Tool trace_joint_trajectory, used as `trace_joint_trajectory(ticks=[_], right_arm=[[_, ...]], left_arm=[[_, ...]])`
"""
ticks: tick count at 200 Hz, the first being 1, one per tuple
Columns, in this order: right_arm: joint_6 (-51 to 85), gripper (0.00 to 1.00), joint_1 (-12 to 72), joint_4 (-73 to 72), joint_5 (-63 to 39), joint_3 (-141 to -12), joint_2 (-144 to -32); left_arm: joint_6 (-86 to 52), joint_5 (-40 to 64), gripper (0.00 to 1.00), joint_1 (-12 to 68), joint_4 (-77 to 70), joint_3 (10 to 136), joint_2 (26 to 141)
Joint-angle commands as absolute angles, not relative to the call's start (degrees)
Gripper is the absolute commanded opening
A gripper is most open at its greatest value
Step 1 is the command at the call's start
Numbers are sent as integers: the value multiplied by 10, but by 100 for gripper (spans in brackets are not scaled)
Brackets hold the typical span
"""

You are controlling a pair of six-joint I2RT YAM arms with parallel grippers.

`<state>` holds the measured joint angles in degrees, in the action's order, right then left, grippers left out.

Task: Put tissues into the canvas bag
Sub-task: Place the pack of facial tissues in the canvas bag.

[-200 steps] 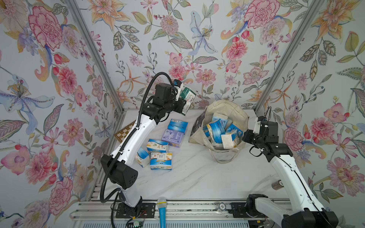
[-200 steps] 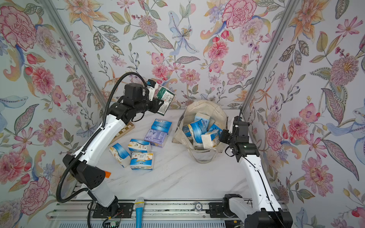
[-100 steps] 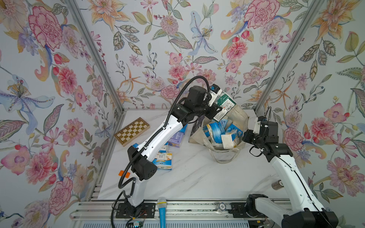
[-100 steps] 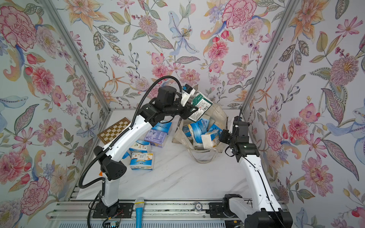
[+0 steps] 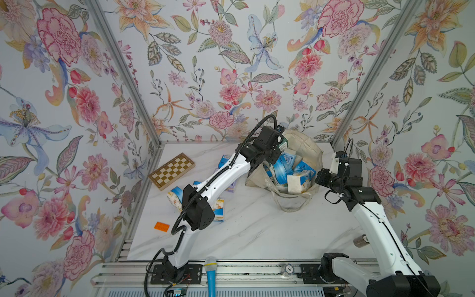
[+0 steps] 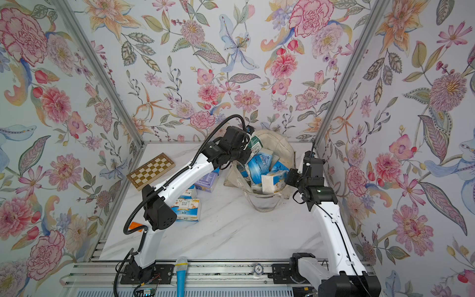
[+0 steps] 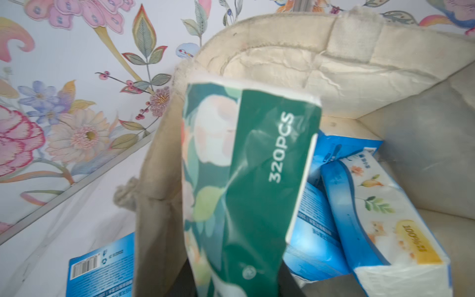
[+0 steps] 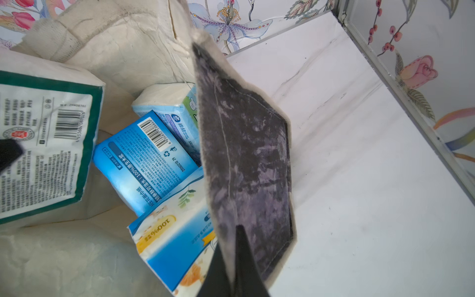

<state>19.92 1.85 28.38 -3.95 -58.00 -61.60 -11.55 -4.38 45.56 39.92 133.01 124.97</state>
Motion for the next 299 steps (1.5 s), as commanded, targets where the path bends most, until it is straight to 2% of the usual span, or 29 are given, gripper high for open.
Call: trace_joint_trajectory(ticks=[1,55,158,239,259,299], right_arm=[[191,0,18,275,-47,-572,-623],[192,0,18,270,-53,-572,-629],[193,0,18,267,-62,-580,-634],[194,0,18,266,-60,-578,-630],[194,0,18,268,-60,-577,-629],[193,0,18,268,-59,-575,-624]], left_arm=[[-94,-133,28,454,427,1326,1241],[-88,-126,27,456,487,1360,1293],[-62,-175,26,468,656,1451,1395],[-68,-142,25,463,664,1444,1412],[-74,-107,33,458,643,1435,1406],[-92,-83,63,443,574,1426,1361]])
